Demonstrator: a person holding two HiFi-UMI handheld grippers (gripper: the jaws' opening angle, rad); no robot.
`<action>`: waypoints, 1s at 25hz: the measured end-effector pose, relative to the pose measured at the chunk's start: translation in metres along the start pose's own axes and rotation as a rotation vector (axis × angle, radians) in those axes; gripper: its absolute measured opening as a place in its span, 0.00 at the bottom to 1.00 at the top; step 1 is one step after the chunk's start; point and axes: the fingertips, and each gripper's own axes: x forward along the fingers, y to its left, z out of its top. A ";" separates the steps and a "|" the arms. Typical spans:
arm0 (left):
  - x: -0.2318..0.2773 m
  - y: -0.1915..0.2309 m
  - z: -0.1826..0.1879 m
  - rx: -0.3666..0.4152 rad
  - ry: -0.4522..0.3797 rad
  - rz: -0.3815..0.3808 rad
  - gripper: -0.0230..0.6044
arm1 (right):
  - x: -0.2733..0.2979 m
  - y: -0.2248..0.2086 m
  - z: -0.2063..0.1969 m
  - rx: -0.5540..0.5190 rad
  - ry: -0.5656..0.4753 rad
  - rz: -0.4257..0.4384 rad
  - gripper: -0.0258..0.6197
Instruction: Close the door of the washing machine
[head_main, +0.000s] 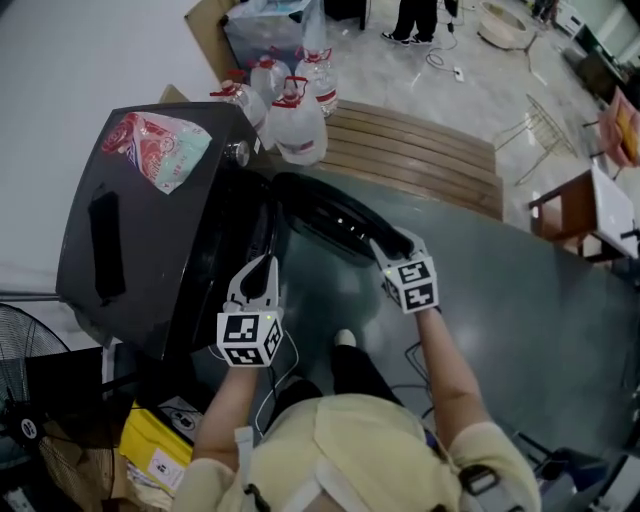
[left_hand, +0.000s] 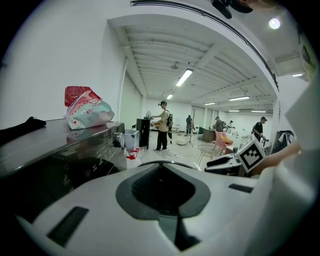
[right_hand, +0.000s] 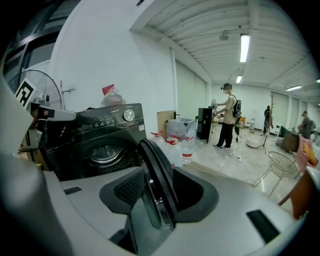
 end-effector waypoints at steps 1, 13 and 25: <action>0.004 0.000 0.001 0.000 0.000 0.002 0.04 | 0.007 -0.002 -0.002 0.000 0.009 0.007 0.29; 0.012 0.011 -0.015 -0.038 0.035 0.061 0.04 | 0.057 -0.016 -0.005 -0.044 0.098 0.080 0.29; -0.005 0.027 -0.027 -0.065 0.035 0.119 0.04 | 0.067 -0.021 -0.007 -0.084 0.109 0.093 0.29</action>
